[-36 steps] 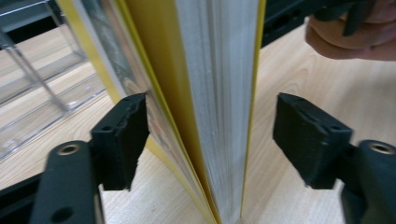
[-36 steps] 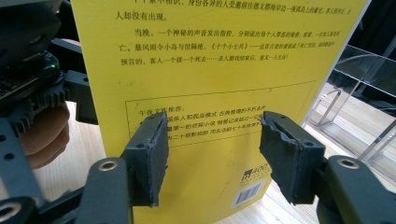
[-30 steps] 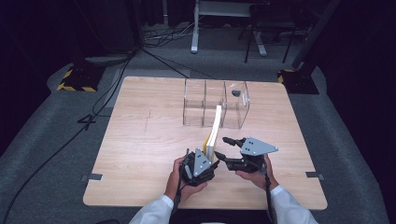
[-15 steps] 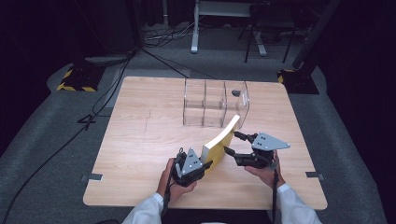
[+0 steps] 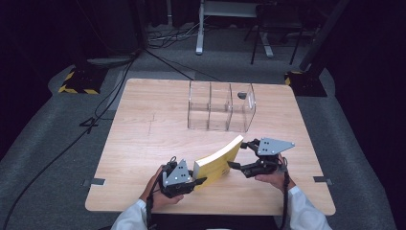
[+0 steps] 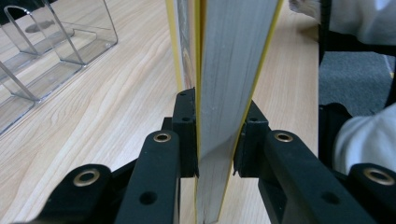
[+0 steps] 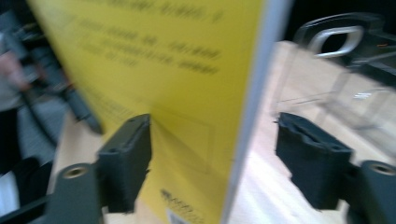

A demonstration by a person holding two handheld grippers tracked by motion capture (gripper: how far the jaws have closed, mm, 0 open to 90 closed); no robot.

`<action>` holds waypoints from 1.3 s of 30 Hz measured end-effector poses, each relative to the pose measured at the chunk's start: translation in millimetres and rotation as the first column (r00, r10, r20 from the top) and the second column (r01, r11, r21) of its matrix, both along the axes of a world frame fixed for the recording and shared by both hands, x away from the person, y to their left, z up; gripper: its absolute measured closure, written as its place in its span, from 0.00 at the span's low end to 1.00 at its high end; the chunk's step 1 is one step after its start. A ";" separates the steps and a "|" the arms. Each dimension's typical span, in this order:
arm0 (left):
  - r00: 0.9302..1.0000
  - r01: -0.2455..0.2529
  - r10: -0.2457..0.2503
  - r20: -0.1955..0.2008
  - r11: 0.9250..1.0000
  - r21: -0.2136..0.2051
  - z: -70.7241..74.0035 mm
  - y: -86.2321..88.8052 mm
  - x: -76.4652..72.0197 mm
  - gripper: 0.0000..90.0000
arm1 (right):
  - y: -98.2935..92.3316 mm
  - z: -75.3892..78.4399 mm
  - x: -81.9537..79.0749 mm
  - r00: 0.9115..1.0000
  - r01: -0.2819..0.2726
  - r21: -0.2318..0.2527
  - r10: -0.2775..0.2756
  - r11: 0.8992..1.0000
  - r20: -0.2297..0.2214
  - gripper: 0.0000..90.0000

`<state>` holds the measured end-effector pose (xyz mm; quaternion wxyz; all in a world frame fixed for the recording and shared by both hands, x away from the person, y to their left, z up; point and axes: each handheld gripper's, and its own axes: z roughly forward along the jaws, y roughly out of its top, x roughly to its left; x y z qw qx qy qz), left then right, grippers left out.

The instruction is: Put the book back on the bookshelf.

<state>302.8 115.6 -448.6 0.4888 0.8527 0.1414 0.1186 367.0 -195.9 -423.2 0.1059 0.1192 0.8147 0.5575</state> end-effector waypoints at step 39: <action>0.998 -0.057 0.058 0.025 0.997 -0.049 -6.0 -24.8 47.3 0.56 | -19.1 -2.9 -19.7 0.994 -0.067 -0.025 0.069 0.997 0.087 0.84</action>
